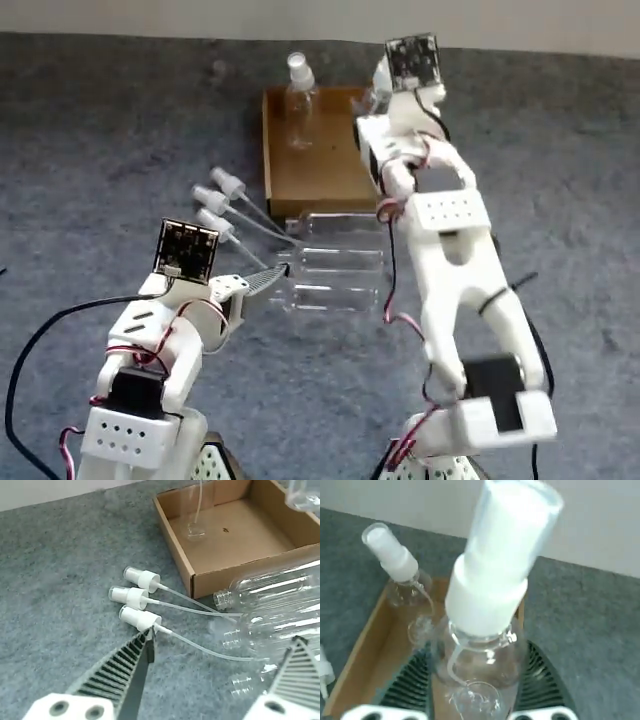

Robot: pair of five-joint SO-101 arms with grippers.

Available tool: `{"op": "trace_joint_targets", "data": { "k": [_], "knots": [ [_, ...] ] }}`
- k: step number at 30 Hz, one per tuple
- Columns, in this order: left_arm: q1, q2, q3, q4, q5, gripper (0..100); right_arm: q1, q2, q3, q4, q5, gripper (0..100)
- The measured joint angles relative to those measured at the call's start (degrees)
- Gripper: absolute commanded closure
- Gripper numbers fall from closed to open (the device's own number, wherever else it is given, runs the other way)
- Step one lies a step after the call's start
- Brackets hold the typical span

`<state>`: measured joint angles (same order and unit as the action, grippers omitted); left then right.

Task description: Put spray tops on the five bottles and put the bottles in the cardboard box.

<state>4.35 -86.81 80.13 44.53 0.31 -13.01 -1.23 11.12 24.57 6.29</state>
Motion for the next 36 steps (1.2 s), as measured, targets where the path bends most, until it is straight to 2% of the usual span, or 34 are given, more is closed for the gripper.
{"op": "trace_joint_targets", "data": {
  "k": [9, 15, 19, 23, 28, 36],
  "knots": [
    [0.00, 0.00, 0.97, 0.00, 0.00, 67, -0.35, 21.27, -19.78, -0.35, 0.35, 99.5],
    [0.00, -0.09, 3.16, -4.31, 0.00, 67, -0.18, 31.12, -29.27, -0.62, 0.35, 99.5],
    [0.00, -0.09, 3.16, -5.10, 0.00, 67, -0.26, 36.22, -34.73, -5.71, 0.35, 99.5],
    [0.00, -0.09, 3.16, -5.10, 0.00, 67, -0.35, 39.91, -36.40, -8.53, 0.18, 99.5],
    [0.00, -0.09, 3.16, -5.10, 0.00, 67, -0.44, 42.46, -36.40, -8.79, -4.92, 99.5],
    [0.00, -0.09, 3.16, -5.10, 0.00, 67, -0.44, 42.55, -36.40, -10.11, -5.63, 99.5]
  ]
}}
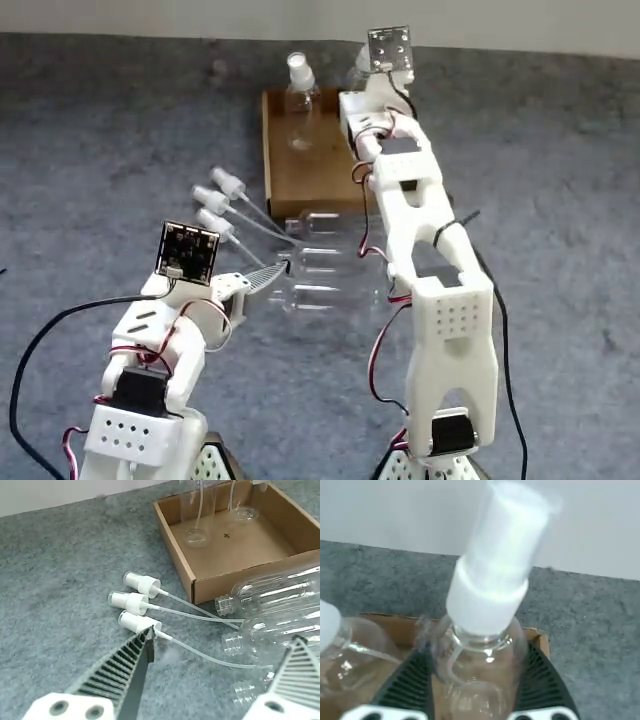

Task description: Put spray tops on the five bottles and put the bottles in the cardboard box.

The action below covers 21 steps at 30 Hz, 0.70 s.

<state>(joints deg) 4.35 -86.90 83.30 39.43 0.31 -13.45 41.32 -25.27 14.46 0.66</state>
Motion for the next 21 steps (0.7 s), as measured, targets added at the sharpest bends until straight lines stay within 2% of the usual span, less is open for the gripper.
{"op": "trace_joint_targets", "data": {
  "k": [6, 21],
  "knots": [
    [0.00, 0.00, 0.00, 0.00, 0.00, 67, 0.00, 0.00, 0.00, -3.52, 0.00, 99.5],
    [0.00, 0.00, 0.00, 0.00, 0.00, 67, 0.00, 5.01, -3.96, -3.60, 0.00, 99.5]
  ]
}}
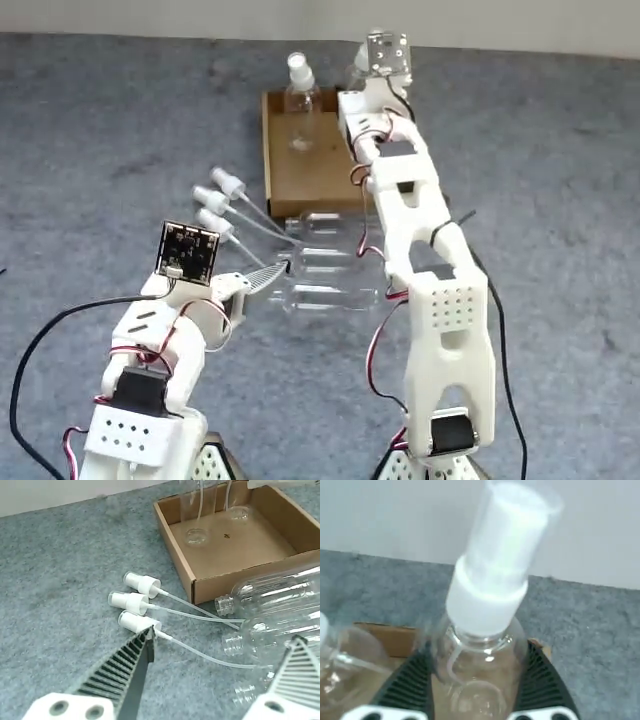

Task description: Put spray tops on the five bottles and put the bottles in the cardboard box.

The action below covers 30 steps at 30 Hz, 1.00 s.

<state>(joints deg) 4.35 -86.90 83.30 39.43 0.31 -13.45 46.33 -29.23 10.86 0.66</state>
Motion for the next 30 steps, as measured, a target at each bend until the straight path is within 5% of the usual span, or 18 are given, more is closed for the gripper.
{"op": "trace_joint_targets", "data": {
  "k": [18, 30],
  "knots": [
    [0.00, 0.00, 0.00, 0.00, 0.00, 67, 0.00, 4.66, -4.22, 2.20, -0.09, 99.3],
    [0.00, 0.00, 0.00, 0.00, 0.00, 67, -0.35, 4.57, -4.22, 2.29, -0.18, 80.7]
  ]
}}
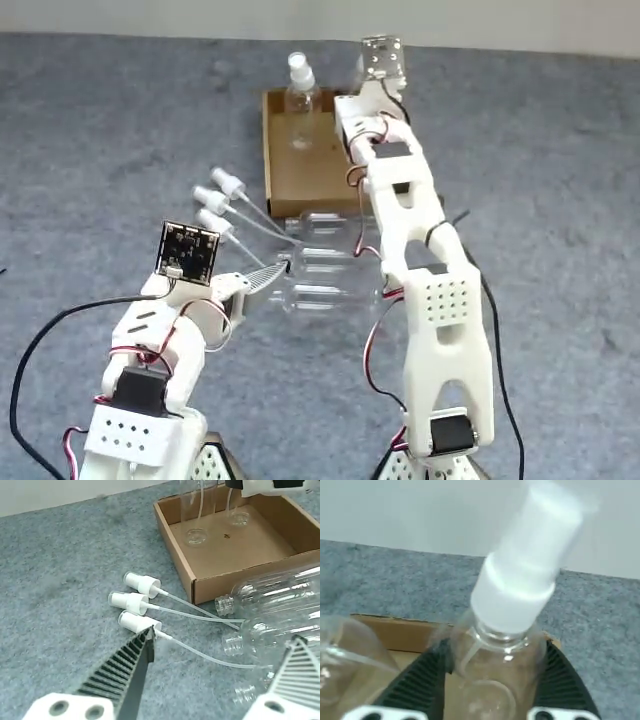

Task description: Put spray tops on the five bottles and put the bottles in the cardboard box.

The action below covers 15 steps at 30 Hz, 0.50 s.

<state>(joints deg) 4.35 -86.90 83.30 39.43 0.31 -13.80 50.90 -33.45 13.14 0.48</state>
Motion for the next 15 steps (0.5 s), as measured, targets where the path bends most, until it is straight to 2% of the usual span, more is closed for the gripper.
{"op": "trace_joint_targets", "data": {
  "k": [8, 15],
  "knots": [
    [0.00, 0.00, 0.00, 0.00, 0.00, 67, 0.00, 0.00, 0.00, 0.00, 0.00, 73.7],
    [0.00, 0.00, 0.00, 0.00, 0.00, 67, 0.09, 0.18, -2.11, 0.18, 0.00, 72.8]
  ]
}}
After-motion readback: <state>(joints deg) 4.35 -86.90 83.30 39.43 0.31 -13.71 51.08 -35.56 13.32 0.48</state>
